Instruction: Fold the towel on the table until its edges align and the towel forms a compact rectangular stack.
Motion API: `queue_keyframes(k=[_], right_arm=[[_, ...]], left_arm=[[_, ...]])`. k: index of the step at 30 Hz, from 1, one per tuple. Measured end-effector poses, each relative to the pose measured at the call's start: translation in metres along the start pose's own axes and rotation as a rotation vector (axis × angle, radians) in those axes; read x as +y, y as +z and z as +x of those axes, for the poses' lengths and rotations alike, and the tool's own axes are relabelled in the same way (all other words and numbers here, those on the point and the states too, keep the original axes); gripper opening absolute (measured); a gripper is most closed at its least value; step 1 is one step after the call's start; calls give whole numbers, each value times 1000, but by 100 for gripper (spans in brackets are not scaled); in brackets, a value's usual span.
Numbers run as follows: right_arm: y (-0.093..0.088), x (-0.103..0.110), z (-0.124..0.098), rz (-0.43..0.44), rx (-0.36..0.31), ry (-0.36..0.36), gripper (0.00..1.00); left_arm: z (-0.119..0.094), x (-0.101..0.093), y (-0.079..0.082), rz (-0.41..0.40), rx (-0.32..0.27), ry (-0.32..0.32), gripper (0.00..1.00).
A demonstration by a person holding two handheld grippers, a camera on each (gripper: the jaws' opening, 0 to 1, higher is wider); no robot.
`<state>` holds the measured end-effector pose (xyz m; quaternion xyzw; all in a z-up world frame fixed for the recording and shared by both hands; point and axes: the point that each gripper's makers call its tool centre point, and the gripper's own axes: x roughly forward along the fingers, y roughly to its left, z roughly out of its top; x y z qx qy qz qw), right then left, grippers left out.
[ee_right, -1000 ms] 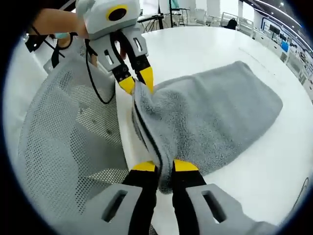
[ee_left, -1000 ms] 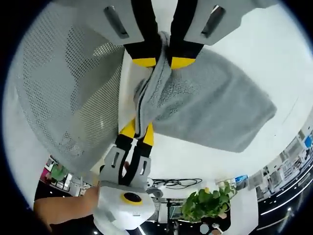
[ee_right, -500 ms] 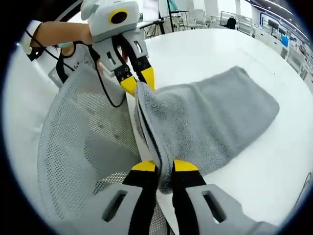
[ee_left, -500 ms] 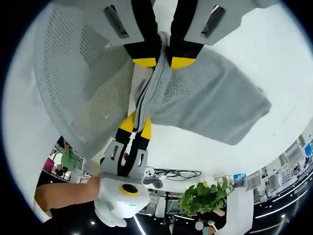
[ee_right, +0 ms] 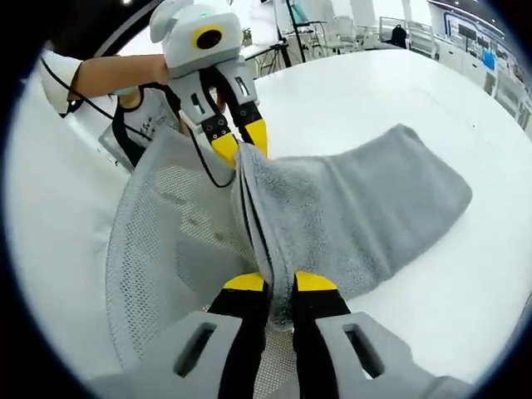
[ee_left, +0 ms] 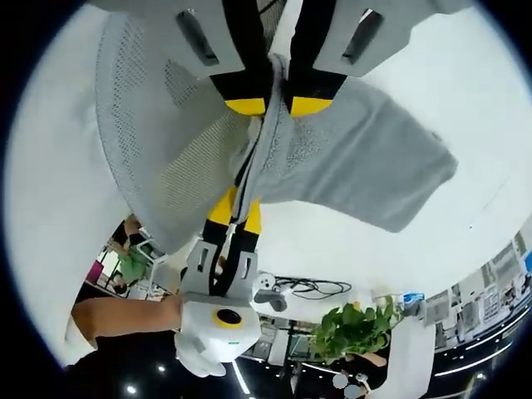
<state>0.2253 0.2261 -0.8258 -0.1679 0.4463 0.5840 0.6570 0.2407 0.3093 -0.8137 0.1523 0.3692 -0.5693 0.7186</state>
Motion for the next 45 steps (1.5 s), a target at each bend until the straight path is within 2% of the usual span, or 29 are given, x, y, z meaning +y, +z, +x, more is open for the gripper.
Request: queue_keyframes(k=[10,17,26,29,36,45], right_arm=[[15,2,-25,19,-22,43,8],[28,-3,-34,16,-35,51,8],[41,-27,-41,-18,-58,-25,8],[48,-43,-43,-49,-87,-96,8],[57,-63,-44,-72,-97,-169,8],[67,-83,-47,-100,-109,-230,9]], left_arm=[[-16,0,24,-8,-27,-32,7],[-25,14,42,1,-40,-24,7],[-26,36,51,0,-57,19,7],[-26,46,53,-8,-54,44,8],[-23,68,58,-40,-61,98,8],[-18,89,61,-47,-61,140,8]])
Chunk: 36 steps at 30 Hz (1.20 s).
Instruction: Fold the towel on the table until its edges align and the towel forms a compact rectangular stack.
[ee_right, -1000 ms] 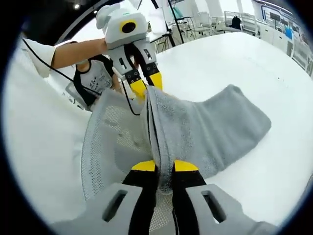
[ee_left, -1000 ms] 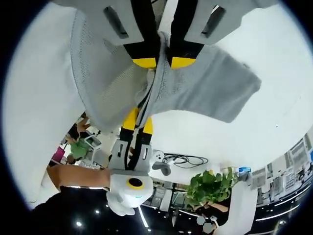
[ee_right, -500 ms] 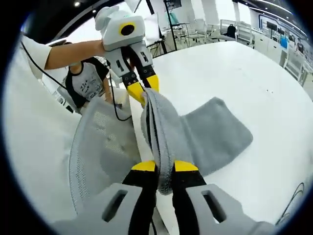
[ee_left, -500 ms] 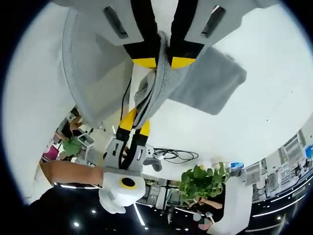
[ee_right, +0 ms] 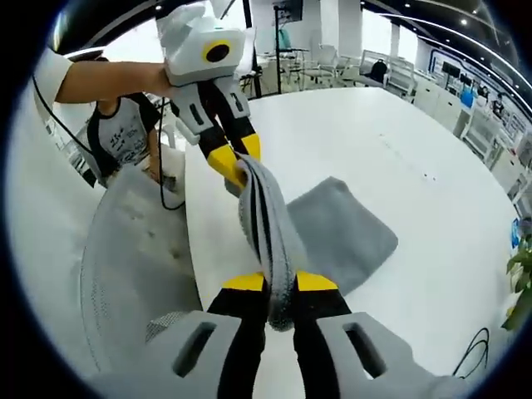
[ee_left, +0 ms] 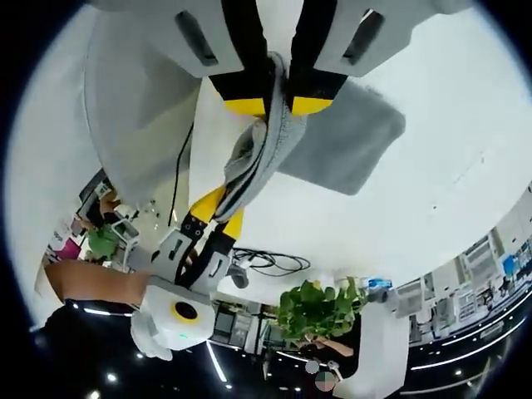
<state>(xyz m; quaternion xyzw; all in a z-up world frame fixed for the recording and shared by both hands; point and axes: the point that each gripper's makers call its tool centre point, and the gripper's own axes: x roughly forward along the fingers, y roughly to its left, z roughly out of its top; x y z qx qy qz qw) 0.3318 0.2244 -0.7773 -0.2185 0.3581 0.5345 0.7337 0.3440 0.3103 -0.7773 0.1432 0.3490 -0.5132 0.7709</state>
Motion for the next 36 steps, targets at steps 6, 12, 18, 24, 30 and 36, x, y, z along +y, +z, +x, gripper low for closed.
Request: queue_keyframes(k=[6,12,18,24,30,36], right_arm=[[4,2,1,59,5,54,8],[0,14,-3,92,0,134,8],[-2,28,-6,111,6,191,8],[-3,42,-7,118,7,244,8],[-3,64,-13,132,9,341,8],[1,65,-16,130,-1,354,8]], left_arm=[[2,6,0,-26,15,0,8],[-2,0,-1,-17,13,-18,8],[-7,-13,-6,-12,20,-59,8],[-15,-23,-8,-18,25,-91,8],[-24,-39,-14,-25,47,-160,8],[-25,-38,-13,-27,45,-168,8]])
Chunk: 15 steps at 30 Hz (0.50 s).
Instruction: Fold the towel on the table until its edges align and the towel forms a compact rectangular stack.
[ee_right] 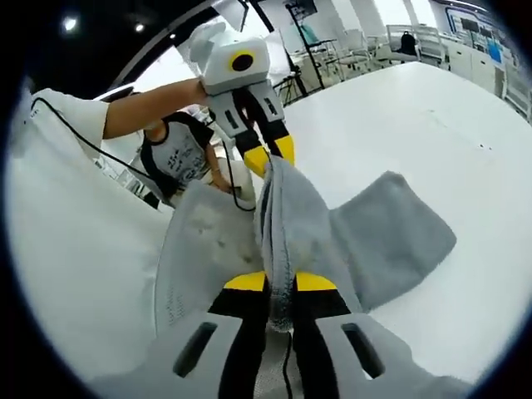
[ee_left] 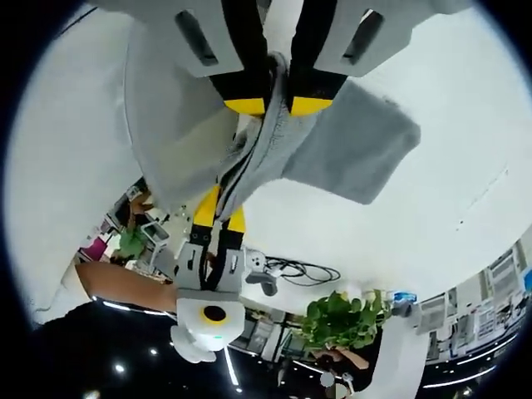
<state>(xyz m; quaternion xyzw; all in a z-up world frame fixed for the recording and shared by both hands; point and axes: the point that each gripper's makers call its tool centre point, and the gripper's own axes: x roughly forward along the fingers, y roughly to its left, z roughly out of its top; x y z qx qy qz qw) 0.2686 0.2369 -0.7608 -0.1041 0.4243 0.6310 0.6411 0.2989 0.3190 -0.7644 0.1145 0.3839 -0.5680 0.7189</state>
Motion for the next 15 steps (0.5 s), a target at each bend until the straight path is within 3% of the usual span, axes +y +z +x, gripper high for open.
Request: queue_keyframes(k=[5,15], right_arm=[[10,-23,-5,-59,-36,-104,9],[17,-56,-8,-160,-26,-249,9]], left_arm=[[4,15,2,-8,2,59,8],[17,39,3,-32,4,127,8]])
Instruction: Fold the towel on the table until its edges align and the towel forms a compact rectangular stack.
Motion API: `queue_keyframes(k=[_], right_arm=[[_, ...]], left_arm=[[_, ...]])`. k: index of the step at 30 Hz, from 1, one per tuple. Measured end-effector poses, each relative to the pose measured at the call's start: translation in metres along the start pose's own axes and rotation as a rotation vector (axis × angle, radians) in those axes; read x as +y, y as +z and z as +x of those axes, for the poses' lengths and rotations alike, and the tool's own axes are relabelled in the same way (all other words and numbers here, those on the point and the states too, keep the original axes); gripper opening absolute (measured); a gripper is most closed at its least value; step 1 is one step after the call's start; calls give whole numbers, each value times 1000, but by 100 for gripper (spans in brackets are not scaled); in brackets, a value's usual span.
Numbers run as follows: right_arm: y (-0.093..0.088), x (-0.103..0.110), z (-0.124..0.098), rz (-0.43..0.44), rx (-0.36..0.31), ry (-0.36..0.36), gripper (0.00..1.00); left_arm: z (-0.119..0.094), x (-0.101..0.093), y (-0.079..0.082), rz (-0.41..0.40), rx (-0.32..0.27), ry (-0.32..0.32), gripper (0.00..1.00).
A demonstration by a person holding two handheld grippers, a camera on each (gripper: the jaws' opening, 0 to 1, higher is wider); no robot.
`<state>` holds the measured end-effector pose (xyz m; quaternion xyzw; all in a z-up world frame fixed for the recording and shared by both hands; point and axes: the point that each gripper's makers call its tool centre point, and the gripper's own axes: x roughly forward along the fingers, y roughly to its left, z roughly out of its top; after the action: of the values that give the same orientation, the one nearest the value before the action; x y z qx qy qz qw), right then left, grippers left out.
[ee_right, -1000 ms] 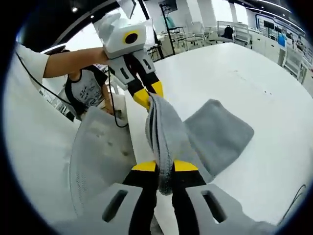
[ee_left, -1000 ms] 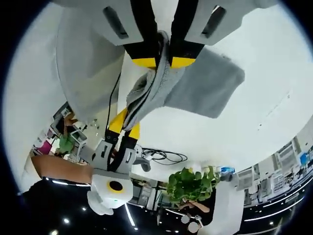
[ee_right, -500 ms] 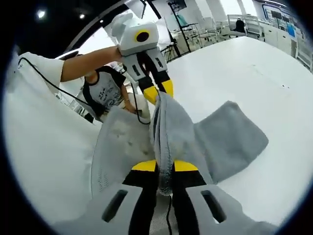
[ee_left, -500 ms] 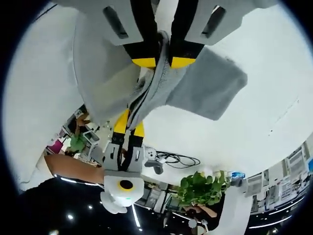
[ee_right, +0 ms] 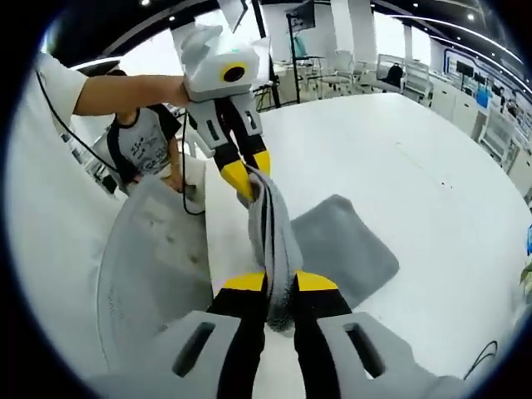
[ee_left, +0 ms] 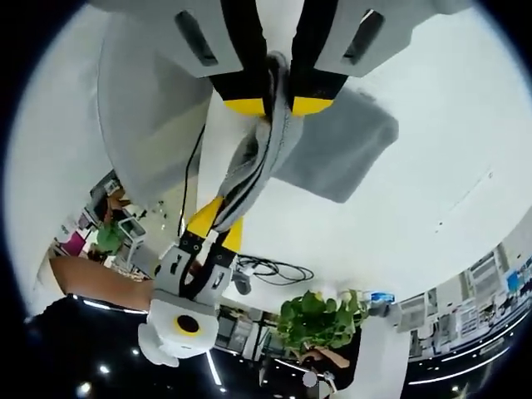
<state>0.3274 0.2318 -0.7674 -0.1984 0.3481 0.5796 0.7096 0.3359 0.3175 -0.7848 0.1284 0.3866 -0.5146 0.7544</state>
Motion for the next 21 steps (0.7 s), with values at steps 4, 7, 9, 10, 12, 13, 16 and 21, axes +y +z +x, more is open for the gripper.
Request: queue_keyframes(k=[4,7,9,10,12,13,16,21], right_arm=[[0,-11,4,-41,8,-39,8],[-1,-19,9,-60,15,-59,8],[-1,-24,12,-70,21,-68,8],[-1,-26,13,-74,22,-70,8],[-1,-30,16,-80,28,-71,8],[-1,-33,17,-83,29,-75,8],[-3,-41,23,-101,37,-85,8],[-1,-60,32,-104,33,-113,7]], left_arm=[[6,8,-1,-8,2,28,8],[9,15,-1,-21,5,52,8],[12,18,-2,-30,7,61,8],[13,21,-3,-37,9,68,9],[15,24,-5,-47,12,77,9],[17,26,-5,-51,14,81,9],[20,33,-6,-73,12,96,9],[29,47,-9,-105,25,126,9]])
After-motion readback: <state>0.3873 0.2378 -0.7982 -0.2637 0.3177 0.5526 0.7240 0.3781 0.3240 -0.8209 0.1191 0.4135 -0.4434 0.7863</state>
